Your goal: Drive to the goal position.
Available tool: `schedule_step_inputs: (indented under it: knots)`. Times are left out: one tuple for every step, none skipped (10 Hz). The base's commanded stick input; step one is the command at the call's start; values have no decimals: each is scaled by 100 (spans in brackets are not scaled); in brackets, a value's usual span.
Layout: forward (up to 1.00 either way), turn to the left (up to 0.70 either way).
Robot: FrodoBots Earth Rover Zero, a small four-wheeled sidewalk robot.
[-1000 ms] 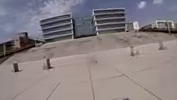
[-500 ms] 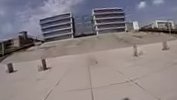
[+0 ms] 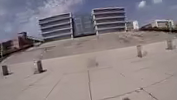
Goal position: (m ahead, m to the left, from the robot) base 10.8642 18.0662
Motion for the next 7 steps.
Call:
schedule_step_inputs:
  knots:
    - [70,0]
    - [70,0]
    - [70,18]
    - [70,35]
    - [70,35]
    - [70,35]
    - [70,35]
